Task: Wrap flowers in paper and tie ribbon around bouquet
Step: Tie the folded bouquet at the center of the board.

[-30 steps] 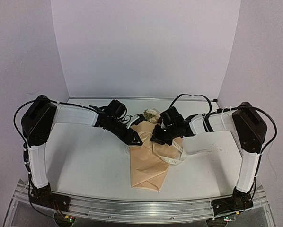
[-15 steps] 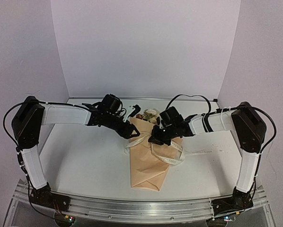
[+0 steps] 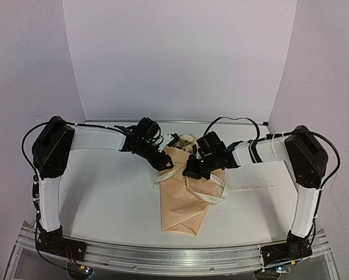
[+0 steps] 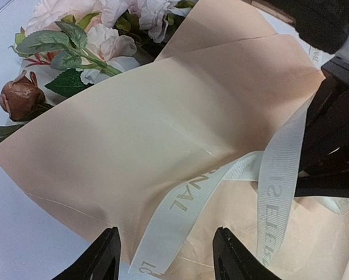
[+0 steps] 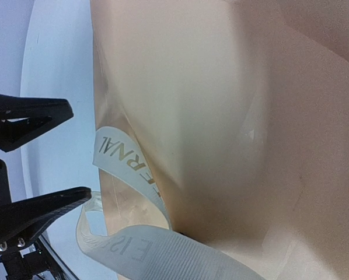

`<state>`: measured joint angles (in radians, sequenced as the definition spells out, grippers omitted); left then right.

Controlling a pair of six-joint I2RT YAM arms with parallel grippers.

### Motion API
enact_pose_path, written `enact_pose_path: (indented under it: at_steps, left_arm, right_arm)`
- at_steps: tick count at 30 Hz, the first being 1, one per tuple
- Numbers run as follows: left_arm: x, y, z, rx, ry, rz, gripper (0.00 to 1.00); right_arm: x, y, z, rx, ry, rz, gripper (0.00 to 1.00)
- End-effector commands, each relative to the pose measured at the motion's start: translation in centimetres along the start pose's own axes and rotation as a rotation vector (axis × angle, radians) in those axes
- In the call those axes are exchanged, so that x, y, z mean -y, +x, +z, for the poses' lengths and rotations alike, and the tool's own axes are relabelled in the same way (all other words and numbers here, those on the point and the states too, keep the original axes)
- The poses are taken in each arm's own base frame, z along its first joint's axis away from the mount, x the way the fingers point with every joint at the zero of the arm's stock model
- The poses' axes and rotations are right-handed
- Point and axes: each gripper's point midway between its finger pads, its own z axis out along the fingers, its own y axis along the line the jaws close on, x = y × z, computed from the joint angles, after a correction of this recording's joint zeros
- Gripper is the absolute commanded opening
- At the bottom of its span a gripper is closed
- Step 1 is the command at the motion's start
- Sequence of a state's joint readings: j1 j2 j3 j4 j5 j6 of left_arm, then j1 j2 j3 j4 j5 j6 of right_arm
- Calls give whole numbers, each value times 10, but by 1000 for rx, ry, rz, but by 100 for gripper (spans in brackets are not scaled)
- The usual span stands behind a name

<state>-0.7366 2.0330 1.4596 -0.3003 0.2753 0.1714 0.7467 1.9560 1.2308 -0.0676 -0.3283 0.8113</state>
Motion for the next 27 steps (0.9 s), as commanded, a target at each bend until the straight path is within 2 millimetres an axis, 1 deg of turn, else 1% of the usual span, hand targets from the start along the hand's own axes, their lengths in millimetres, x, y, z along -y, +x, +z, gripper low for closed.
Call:
enact_pose_path:
  at_steps: [1, 7, 10, 13, 15, 17, 18, 19, 22, 24, 27]
  left_arm:
    - [1, -14, 6, 3, -2, 53, 55]
    - [0, -15, 15, 4, -15, 67, 52]
    - [0, -15, 18, 8, -13, 68, 47]
    - [0, -17, 19, 13, -18, 68, 38]
    - [-2, -17, 19, 20, -30, 64, 28]
    - [-5, -19, 19, 27, -60, 54, 15]
    - [-7, -20, 18, 35, -79, 53, 5]
    - [-9, -21, 17, 39, -103, 50, 1]
    - [-17, -24, 8, 72, -170, 21, 0]
    - [-23, -29, -2, 113, -217, -4, 0]
    - [-28, -34, -20, 174, -259, -47, 0]
  right_arm:
    - [-12, -10, -1, 25, -27, -30, 0]
    - [-11, -10, -2, 25, -26, -33, 0]
    - [-13, -10, -3, 26, -29, -39, 0]
    - [-13, -10, -5, 25, -28, -45, 0]
    - [-13, -9, -6, 25, -28, -49, 0]
    - [-13, -10, -7, 27, -27, -50, 0]
    - [-13, -10, -8, 29, -26, -50, 0]
    - [-12, -9, -9, 29, -22, -50, 2]
    - [-12, -8, -14, 32, -21, -53, 18]
    - [-13, -5, -21, 23, -20, -60, 28]
    - [-9, 2, -31, 10, -8, -67, 38]
